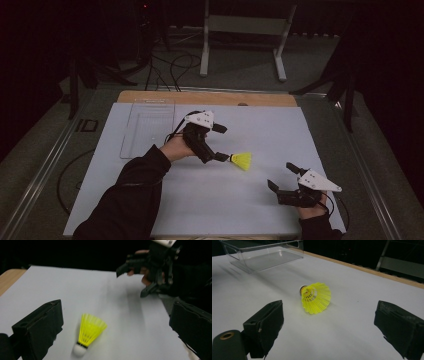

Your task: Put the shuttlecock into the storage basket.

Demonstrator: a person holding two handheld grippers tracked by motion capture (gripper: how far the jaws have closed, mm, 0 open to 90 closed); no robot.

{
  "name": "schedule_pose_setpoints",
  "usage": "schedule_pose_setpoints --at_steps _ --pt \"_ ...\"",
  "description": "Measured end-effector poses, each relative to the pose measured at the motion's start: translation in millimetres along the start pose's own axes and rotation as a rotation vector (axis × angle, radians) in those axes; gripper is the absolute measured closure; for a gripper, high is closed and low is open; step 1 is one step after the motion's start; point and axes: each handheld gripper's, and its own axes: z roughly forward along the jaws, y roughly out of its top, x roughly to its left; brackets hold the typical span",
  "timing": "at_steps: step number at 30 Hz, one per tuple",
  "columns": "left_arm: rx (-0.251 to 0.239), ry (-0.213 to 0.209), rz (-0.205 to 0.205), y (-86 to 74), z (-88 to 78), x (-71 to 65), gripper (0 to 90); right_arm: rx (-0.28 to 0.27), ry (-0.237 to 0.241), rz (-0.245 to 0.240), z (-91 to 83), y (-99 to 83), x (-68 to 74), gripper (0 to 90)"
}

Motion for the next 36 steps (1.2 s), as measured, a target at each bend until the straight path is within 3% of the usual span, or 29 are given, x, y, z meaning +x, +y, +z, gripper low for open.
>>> schedule_pose_setpoints --at_steps 6,13,17,21,23,32,36 --pt "-0.020 0.002 0.023 3.1 6.7 9.1 0.0 -0.002 0.006 0.002 0.1 -0.2 -0.2 9.1" --pt "-0.038 -0.007 0.013 2.9 15.7 24.7 0.0 -0.001 0.008 -0.002 0.4 0.1 0.7 9.0" --pt "-0.001 0.014 0.002 2.7 23.6 32.0 0.0 -0.005 0.008 0.001 0.1 0.1 0.4 9.0" --pt "0.039 -0.004 -0.007 0.2 32.6 37.3 0.0 -0.005 0.011 0.002 -0.2 0.1 0.4 9.0" --pt "0.057 0.006 0.001 -0.4 35.2 38.2 0.0 -0.006 0.012 0.001 -0.4 0.1 0.3 9.1" --pt "0.210 -0.026 0.014 -7.9 56.2 44.3 0.0 -0.008 0.015 0.002 -0.3 0.0 0.2 9.0" --pt "0.252 -0.022 0.020 -11.5 60.5 44.9 0.0 -0.008 0.017 0.001 -0.5 0.0 0.0 9.1"
